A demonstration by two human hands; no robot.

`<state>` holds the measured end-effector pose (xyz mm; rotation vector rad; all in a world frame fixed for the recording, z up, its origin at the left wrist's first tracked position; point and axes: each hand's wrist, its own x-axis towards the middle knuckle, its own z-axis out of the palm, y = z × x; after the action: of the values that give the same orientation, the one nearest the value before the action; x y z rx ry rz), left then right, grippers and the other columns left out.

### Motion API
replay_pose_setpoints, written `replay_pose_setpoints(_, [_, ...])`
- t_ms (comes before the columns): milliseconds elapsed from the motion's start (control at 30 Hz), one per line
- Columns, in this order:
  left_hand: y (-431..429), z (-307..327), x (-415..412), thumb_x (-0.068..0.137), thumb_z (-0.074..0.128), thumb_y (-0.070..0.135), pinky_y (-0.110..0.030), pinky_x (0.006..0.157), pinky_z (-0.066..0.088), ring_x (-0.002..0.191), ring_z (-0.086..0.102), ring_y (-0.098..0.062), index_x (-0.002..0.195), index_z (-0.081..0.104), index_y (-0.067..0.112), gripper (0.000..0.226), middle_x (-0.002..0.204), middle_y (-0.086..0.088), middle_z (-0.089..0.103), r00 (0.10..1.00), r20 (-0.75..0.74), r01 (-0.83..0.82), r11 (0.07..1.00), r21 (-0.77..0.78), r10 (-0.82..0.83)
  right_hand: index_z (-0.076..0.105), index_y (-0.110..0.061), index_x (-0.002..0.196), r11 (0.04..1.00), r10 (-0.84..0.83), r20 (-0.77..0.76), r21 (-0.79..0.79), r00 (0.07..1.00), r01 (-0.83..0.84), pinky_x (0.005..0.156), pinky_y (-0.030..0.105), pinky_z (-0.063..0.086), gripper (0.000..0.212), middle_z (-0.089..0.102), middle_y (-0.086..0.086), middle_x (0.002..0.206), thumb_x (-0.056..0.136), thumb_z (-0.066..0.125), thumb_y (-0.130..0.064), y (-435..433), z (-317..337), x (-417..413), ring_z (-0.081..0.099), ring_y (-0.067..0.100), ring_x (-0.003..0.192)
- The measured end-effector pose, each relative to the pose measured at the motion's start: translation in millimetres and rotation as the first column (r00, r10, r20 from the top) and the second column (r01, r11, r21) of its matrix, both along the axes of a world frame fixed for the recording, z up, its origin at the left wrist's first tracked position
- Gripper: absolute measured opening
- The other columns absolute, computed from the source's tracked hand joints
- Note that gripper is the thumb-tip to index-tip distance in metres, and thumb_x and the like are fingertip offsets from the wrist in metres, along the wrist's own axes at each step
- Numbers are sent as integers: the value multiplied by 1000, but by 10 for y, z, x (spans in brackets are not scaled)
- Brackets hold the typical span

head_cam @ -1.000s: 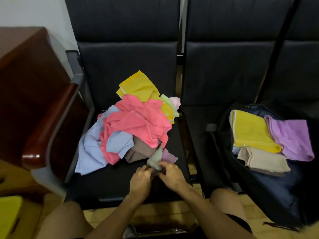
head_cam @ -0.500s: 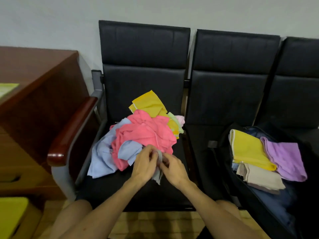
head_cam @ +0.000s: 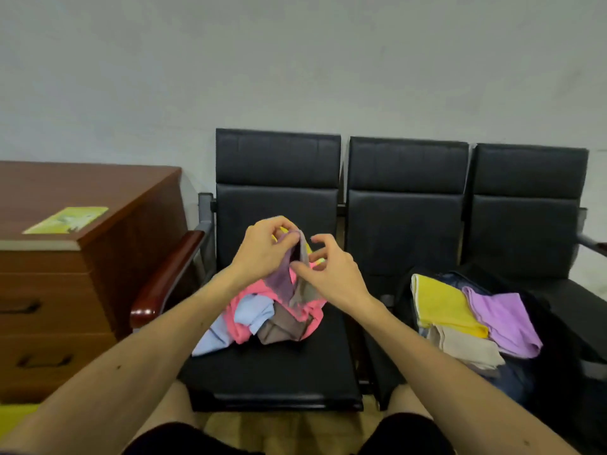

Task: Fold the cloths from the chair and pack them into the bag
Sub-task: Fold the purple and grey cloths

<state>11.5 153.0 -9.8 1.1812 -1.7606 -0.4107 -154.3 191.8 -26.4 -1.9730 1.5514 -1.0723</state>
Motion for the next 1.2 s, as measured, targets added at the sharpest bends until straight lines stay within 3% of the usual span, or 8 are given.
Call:
replay_pose_setpoints(233, [129,432,125,83,78,32,-20,62,46,58,54,-2,77,76,31,6,66,1,68,975,208,79,997,17,-81,64,-28,100,998,-40,-108,-61,993,33,79,42,58,14,68,-11,90,89,62,-21,34,171,-158,66,9,83])
replay_pose_setpoints(400, [246,403,417,66,91,38,-14,55,38,51,51,1,86,78,24,28,57,11,61,885,394,151,954,260,-248,69,-27,96,999,-34,-229,-32,973,28,69,21,53,16,67,-13,90,93,58,-15,115,233,-565,64,5,83])
replay_pose_setpoints(533, [275,307,601,73,87,33,-22,56,39,55,47,-3,74,74,16,22,60,5,60,787,542,115,933,340,-294,71,-29,94,996,-80,-265,-62,961,66,74,26,54,18,67,-13,90,95,58,-16,138,336,-785,65,5,82])
replay_pose_setpoints(733, [466,12,806,86,77,27,-30,71,53,76,65,-19,86,71,0,28,86,-23,69,965,22,229,880,416,-261,73,-21,95,997,-41,161,68,986,31,63,24,55,11,73,-4,73,97,62,-21,284,233,-881,68,6,66])
replay_pose_setpoints(867, [748,-401,674,83,77,26,-30,75,58,89,68,-26,104,70,-3,36,100,-26,71,876,-479,277,878,391,-63,73,-14,103,989,-60,473,147,879,-12,70,37,57,18,76,4,81,99,58,-24,490,-69,-775,71,19,75])
replay_pose_setpoints(1033, [1027,-769,396,91,67,12,-36,74,56,85,69,-25,96,74,1,14,93,-21,74,810,-568,103,919,382,146,72,-9,91,990,-124,506,115,854,76,67,29,54,21,71,13,78,98,59,-24,722,-460,-458,67,17,71])
replay_pose_setpoints(1133, [1137,-878,242,90,70,10,-42,79,55,84,70,-24,89,76,4,9,87,-17,76,803,-569,66,924,377,175,60,5,80,993,-121,494,69,861,100,59,40,48,32,54,23,63,96,62,-22,800,-581,-285,52,21,58])
replay_pose_setpoints(1200, [1220,-906,139,89,72,11,-33,73,57,79,69,-16,83,77,10,8,81,-9,77,814,-548,30,930,367,190,47,9,74,995,-101,496,36,863,95,57,45,44,41,44,27,62,96,62,-23,873,-638,-178,43,23,56])
